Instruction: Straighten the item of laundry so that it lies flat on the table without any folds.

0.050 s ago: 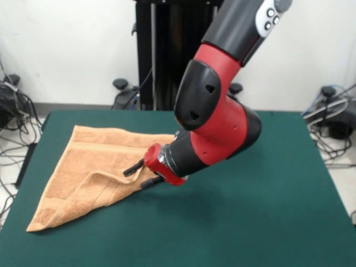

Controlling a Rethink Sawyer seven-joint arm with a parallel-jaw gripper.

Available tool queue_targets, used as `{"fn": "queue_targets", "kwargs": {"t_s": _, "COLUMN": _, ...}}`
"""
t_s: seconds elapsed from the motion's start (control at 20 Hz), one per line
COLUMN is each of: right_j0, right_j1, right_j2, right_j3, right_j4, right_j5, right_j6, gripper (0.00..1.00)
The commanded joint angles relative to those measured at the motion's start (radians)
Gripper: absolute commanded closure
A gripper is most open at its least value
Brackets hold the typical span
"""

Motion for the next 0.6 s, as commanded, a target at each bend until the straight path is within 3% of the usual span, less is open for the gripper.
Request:
{"fn": "queue_targets", "kwargs": {"t_s": 0.05, "right_j0": -0.025, "right_j1": 0.033, "right_j2": 0.067, "right_j3": 0.004, "right_j4": -0.017, "right_j5": -0.054, "right_j6": 0.164, "gripper": 0.00}}
{"fn": "queue_targets", "kwargs": {"t_s": 0.3, "right_j0": -0.037, "right_j1": 0.101, "right_j2": 0.039, "right_j3": -0.064, "right_j4": -0.003, "right_j5": -0.050, "right_j6": 0.206, "gripper": 0.00}}
{"fn": "queue_targets", "kwargs": {"t_s": 0.6, "right_j0": -0.037, "right_j1": 0.087, "right_j2": 0.065, "right_j3": -0.026, "right_j4": -0.016, "right_j5": -0.058, "right_j6": 0.173, "gripper": 0.00}}
